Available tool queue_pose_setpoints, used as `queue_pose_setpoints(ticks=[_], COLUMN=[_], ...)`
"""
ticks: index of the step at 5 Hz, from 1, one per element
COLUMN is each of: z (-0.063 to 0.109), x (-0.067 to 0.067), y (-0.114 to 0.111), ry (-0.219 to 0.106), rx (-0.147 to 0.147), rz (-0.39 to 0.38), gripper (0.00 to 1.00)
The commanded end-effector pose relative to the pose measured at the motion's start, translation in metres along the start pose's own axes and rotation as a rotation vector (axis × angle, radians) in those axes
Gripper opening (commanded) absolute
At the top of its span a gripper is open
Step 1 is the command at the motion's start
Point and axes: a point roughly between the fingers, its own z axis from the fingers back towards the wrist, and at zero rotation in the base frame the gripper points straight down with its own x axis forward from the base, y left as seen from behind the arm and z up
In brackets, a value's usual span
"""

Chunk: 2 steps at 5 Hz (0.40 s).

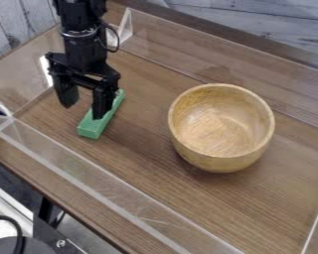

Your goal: Put the green block in the brown bowl

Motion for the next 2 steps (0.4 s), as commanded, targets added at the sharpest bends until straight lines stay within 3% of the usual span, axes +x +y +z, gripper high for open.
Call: queue_pose_setpoints(ticks=[1, 2], z=[0.014, 0.004], x=[0.007, 0.014], y=[0.003, 0.004], ry=[-0.060, -0.049], rx=[0.023, 0.024], rz=[0.004, 0.004], gripper=[1.00, 1.00])
